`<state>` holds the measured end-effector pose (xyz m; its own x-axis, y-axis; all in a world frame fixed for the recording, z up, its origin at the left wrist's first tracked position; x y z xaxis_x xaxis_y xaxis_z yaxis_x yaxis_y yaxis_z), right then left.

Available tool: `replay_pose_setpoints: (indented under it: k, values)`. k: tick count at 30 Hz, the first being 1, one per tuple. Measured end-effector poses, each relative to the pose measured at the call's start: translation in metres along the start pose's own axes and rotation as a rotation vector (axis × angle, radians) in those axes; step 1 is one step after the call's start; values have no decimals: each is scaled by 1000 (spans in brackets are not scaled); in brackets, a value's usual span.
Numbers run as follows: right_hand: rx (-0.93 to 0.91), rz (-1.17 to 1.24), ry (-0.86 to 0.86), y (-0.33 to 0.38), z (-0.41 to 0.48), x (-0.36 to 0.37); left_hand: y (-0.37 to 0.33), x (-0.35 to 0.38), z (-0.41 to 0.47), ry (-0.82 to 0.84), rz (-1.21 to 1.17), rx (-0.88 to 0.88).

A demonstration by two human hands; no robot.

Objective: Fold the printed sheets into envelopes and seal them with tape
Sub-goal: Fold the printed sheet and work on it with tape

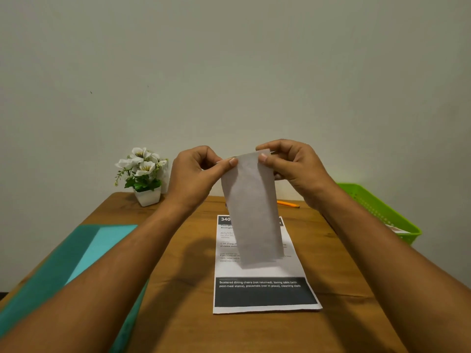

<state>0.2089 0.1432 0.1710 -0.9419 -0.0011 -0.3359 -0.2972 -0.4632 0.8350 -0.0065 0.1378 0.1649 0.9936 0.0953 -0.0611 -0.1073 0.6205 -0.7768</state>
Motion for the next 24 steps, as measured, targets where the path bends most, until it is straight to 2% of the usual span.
replay_pose_setpoints:
  k: [4, 8, 14, 19, 24]
  values:
    - [116, -81, 219, -35, -12, 30, 25, -24, -12, -90, -77, -148]
    - [137, -128, 154, -55, -10, 41, 50, -39, -35, -14, -9, -256]
    - [150, -396, 195, -90, -3, 82, 105, -62, -80, 269, 334, -465]
    - [175, -467, 256, -128, -8, 123, 142, -71, -105, 371, 639, -500]
    - [212, -523, 294, -154, -18, 142, 159, -72, -122, 410, 869, -435]
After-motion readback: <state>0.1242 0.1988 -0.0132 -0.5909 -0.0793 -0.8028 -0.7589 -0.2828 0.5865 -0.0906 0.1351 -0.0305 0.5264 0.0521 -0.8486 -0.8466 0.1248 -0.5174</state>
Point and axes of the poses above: each hand's wrist, its own z-axis towards the middle knuckle, its own x-axis out of the palm, y = z × x, the point moved 10 cm from there along z, towards the middle knuckle, and after that the axes turned 7 degrees about -z, right-handed, at the moved point
